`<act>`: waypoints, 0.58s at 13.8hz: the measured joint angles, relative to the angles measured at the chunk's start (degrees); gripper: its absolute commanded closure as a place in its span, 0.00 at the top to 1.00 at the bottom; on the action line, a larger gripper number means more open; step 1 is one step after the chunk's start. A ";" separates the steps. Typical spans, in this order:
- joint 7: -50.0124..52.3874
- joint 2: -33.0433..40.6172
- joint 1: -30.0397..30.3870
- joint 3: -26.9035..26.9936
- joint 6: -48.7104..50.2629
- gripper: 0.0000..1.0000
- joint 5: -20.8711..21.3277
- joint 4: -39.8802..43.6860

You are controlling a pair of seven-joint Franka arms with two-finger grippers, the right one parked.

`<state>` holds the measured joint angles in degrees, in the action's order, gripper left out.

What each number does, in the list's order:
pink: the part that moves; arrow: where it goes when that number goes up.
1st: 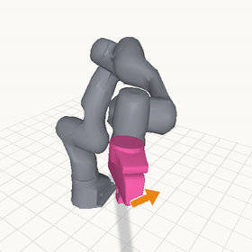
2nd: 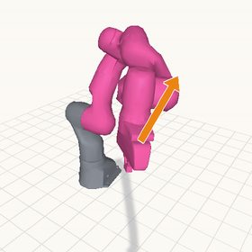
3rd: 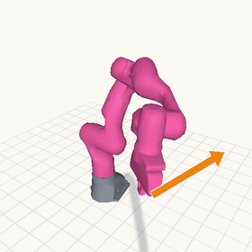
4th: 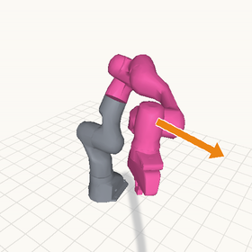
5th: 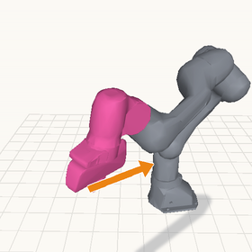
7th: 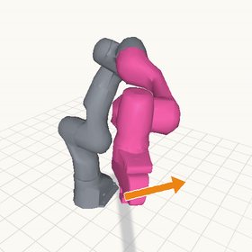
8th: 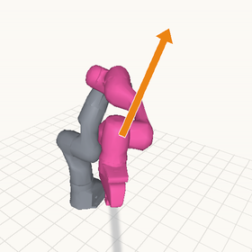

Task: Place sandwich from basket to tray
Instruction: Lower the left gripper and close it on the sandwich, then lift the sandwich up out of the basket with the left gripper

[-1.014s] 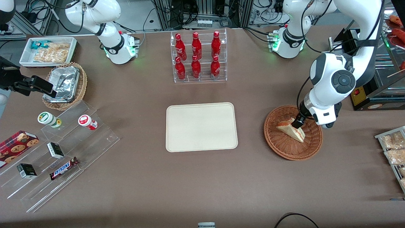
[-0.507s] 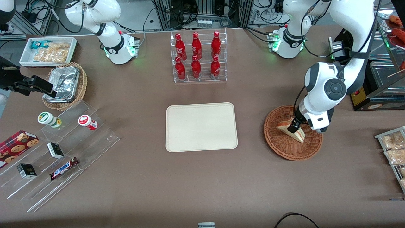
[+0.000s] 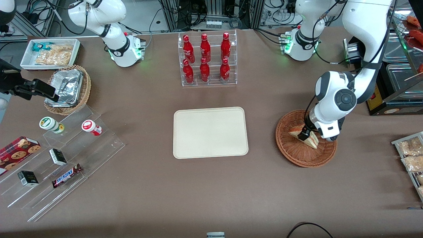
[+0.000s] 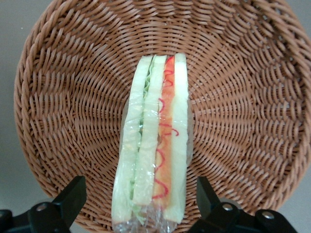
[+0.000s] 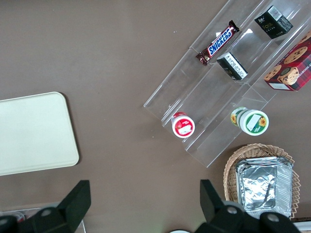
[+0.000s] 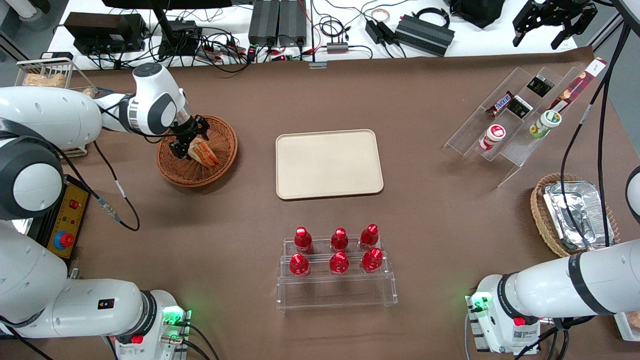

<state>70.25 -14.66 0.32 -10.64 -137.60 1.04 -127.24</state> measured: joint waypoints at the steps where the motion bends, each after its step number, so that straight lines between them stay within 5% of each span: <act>1: 0.00 -0.36 0.01 0.04 -0.01 0.94 0.00 0.00; 5: 0.00 -1.36 0.07 0.16 -0.17 0.39 0.00 0.01; 8: 0.00 -1.35 0.15 0.21 -0.33 0.31 0.00 0.37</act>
<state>70.25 -16.00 0.47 -10.44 -137.93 1.04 -126.87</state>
